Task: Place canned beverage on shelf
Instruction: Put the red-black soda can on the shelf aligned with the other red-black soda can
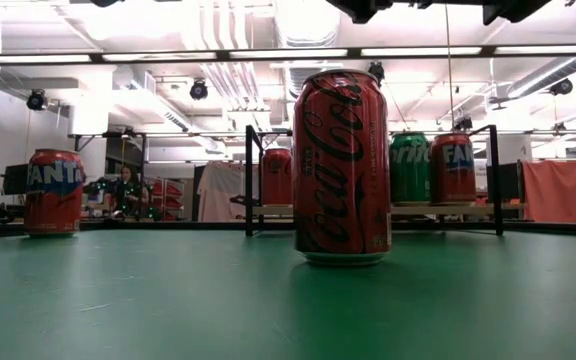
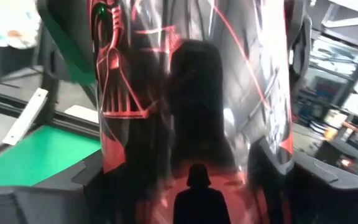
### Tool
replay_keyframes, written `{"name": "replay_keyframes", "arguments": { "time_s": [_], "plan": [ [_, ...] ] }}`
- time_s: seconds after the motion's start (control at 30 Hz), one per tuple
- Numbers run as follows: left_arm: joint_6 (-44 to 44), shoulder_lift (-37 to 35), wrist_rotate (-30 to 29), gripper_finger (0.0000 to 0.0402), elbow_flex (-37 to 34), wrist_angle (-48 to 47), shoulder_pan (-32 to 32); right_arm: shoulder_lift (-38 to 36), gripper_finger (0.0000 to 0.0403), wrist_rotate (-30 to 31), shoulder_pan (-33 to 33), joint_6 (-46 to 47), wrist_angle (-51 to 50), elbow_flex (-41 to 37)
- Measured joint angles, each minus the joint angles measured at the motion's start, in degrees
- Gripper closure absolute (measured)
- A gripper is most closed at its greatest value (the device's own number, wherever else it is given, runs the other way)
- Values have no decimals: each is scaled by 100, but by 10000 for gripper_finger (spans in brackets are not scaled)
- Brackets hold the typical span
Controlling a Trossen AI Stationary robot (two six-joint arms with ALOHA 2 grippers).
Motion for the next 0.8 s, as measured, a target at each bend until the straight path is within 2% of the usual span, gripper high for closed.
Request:
{"name": "replay_keyframes", "arguments": {
  "time_s": [0.23,0.47,0.57,0.8],
  "plan": [
    [43,-2,-326,37,37,82,19,107,109,201,-9,19,-7,0],
    [56,-2,-360,106,37,111,19,107,109,177,-2,56,45,0],
    [15,-4,-389,110,37,116,19,107,107,170,-2,80,38,0],
    [-95,2,-929,110,35,8,17,65,60,415,0,33,29,0]
  ]
}}
